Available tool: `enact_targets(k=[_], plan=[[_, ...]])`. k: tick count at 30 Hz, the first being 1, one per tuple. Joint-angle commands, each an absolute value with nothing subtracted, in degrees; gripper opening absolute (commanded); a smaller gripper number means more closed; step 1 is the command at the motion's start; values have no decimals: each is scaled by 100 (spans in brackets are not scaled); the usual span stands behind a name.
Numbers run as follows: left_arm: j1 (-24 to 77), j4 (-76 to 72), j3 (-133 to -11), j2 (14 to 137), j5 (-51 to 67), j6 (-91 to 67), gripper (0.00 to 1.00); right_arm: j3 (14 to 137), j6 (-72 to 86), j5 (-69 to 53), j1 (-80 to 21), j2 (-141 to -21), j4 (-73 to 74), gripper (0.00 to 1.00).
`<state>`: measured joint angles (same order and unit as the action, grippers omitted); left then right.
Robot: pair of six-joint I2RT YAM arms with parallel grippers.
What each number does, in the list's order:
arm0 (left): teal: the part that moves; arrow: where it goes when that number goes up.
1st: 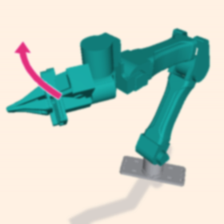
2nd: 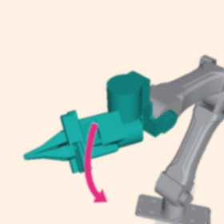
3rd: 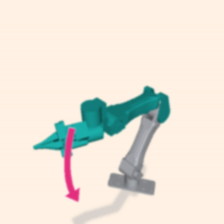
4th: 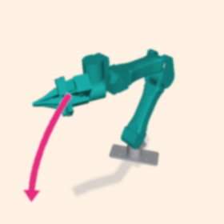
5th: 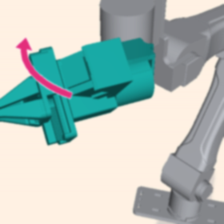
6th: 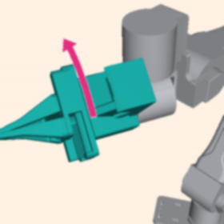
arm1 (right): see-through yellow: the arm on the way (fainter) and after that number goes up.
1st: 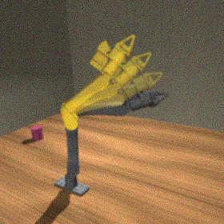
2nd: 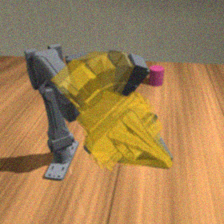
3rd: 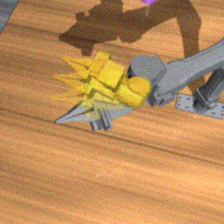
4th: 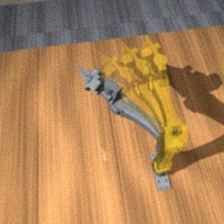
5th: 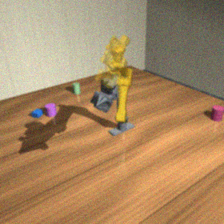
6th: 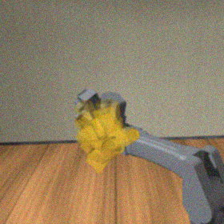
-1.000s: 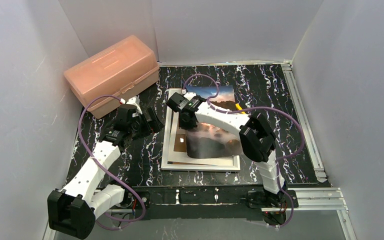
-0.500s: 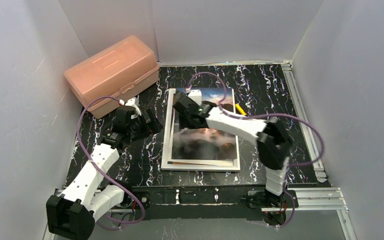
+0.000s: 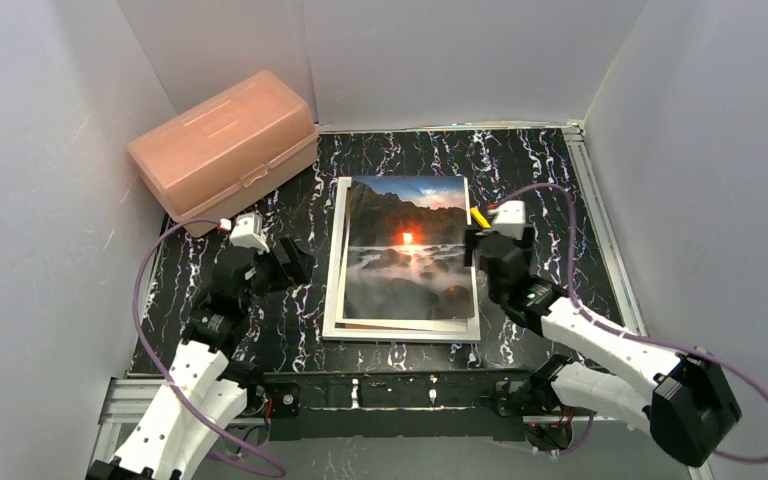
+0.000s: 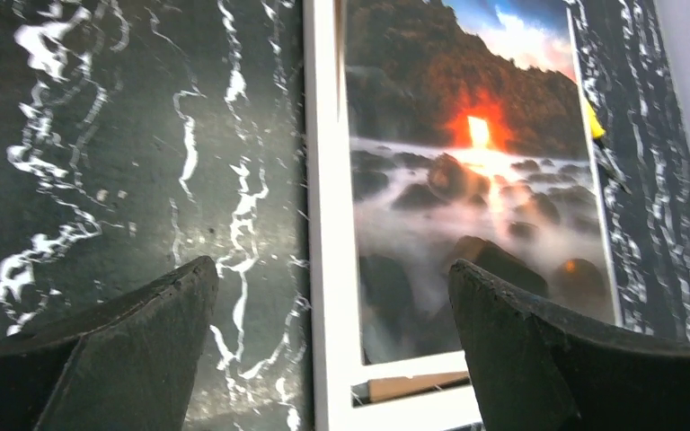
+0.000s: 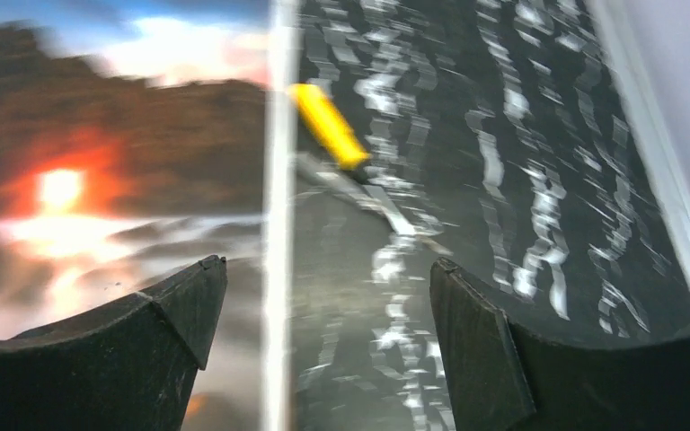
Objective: Take the photo out of the frame
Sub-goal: Reset both arms
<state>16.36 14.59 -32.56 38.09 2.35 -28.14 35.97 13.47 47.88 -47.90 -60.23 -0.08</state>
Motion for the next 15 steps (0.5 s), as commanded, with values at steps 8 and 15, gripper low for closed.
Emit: enact_targets(k=[8,15], plan=[[1669,-1148,-1844,4332,-2205,-1867,98,2247,799,3374,-1780,-6139,-2824,91],[1537,-2375,-1772,5211,-2712,-1735,98,1655,10,3806,-1552,-7116,-4550,91]])
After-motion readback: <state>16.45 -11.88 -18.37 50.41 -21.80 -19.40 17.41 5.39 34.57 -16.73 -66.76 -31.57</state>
